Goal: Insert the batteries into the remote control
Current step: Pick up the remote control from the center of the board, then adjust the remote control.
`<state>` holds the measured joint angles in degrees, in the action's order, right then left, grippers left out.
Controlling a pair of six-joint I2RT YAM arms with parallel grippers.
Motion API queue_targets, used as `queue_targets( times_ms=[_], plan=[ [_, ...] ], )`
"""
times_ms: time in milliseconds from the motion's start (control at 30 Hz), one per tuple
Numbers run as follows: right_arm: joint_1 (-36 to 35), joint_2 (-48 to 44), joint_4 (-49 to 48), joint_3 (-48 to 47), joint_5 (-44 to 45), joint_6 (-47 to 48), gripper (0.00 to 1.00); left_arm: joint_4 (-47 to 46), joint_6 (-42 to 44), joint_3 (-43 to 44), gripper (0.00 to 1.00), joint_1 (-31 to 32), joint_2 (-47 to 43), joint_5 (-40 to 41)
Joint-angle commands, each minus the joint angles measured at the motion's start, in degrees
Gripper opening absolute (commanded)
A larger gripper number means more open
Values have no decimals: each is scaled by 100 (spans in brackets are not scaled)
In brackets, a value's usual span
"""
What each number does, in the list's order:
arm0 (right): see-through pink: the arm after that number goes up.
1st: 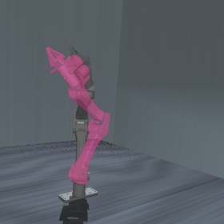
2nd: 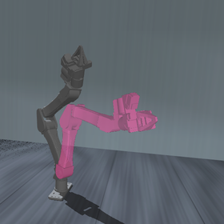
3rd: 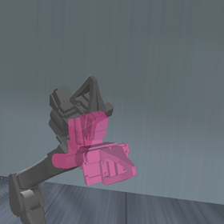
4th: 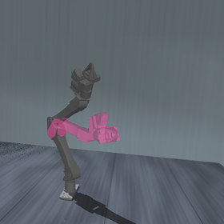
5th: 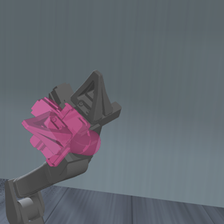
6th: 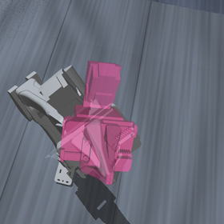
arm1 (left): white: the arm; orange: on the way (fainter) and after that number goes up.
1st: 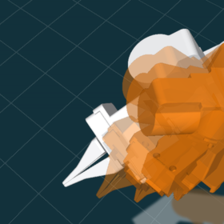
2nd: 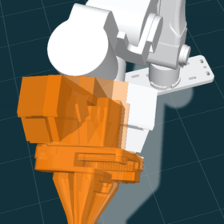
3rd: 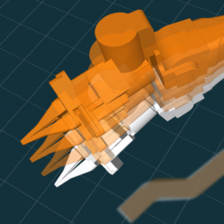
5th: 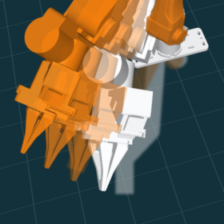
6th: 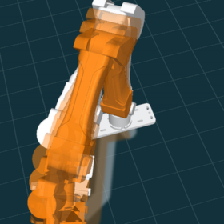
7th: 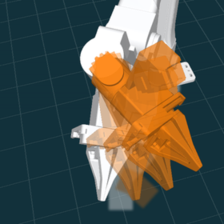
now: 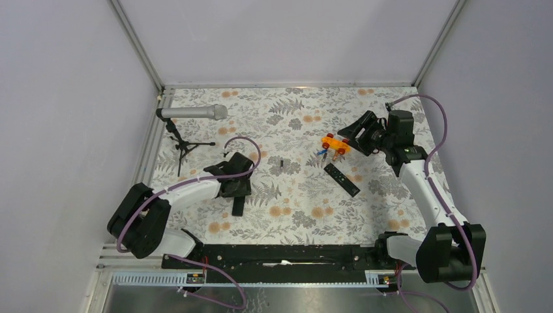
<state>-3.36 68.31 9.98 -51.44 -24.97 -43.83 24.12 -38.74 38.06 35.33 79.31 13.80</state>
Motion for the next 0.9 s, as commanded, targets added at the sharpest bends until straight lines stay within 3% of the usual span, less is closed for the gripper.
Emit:
queue_targets(
  times_ms=[0,167,300,367,567,867],
  plan=[
    [19,-90,-33,20,-176,-11,67,76,-229,90,46,161,243,31],
    [-131,8,-234,117,-861,207,67,139,-223,306,41,176,47,-274],
    [-874,35,-389,161,-814,562,69,151,-419,601,41,173,-420,-632],
    [-1396,-17,-809,345,-742,520,71,50,-529,746,41,171,-657,-809],
    [-2446,-323,-3237,1392,-724,-400,83,-690,-994,982,42,70,-1245,-1778],
    [-3253,-281,-4370,1440,-760,-745,89,-1801,-2136,1222,41,-106,-1670,-3064]
  ],
)
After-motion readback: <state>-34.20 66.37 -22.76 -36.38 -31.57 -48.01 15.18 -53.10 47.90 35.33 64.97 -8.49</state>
